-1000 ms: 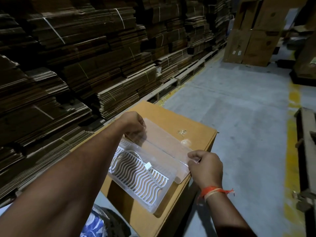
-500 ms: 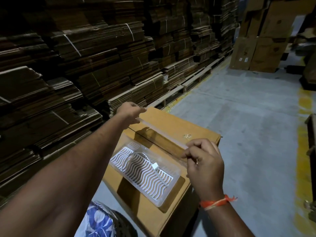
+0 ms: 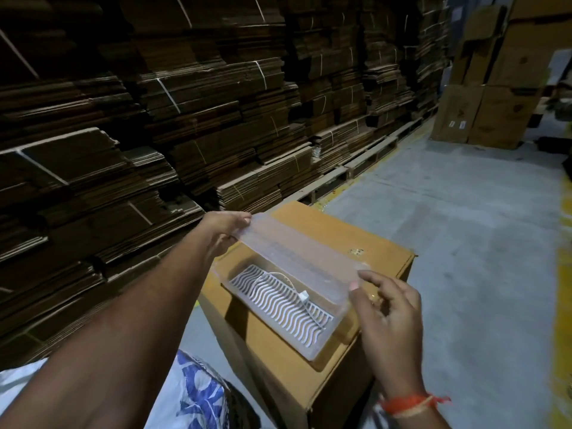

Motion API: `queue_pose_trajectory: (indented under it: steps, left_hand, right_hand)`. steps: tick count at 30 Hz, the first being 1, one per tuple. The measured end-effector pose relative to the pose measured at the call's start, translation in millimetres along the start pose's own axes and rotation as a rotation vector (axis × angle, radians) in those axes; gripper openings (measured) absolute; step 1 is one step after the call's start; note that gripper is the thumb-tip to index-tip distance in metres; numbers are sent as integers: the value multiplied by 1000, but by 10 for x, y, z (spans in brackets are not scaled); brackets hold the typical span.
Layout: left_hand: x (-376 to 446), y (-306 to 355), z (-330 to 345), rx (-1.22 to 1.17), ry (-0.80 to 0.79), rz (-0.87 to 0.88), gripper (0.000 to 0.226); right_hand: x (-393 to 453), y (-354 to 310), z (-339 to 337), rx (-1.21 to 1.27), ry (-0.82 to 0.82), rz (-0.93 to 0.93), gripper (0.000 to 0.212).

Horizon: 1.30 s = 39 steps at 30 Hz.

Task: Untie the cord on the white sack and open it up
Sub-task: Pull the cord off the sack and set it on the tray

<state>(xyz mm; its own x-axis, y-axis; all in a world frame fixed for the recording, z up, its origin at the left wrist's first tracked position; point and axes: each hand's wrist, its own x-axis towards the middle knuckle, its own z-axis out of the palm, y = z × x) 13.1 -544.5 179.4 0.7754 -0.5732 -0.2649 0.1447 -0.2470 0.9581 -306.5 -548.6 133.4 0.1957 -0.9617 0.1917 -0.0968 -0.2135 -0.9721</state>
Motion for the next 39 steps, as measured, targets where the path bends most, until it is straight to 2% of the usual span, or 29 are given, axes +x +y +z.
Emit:
queue_pose_trajectory:
  steps: [3,6,10,13,17,19,23,28,34,36,39]
  left_hand:
    - [-193,-97,-136,-101,-51,-9,26]
    - [-274,-234,-266,-19,-35,62,27]
    - [-266,-430,-420,347,69,272,23]
    - [-278,-507,-459,585,69,372,29]
    - [-246,-578,-487,828,90,414,32]
    - [-230,-617,-507,897,96,417,36]
    - [-206,-665,-537,919,120,425,38]
    - [-199,-767,-557,977,169,459,37]
    - [-146,-771,-497,891,178,432,36]
    - [-95,-729,-480,824,163,410,35]
    - [40,-649,-446,681,104,345,27]
  right_hand:
    - [-10,50,30,154,-68,200,30]
    - [-93,8,120,160,-116,264,41]
    - [-210,41,220,-141,-103,187,43]
    - [-263,79,266,-301,-93,96,44]
    - [-273,57,323,-241,-91,223,41]
    - [-269,53,329,-233,-88,275,41]
    - [-242,135,319,-436,-152,123,42]
    - [-224,124,373,-472,-148,70,42]
    - [-231,153,329,-328,-90,94,38]
    - [-196,205,305,-141,-52,180,28]
    - [-104,216,295,227,-16,417,15]
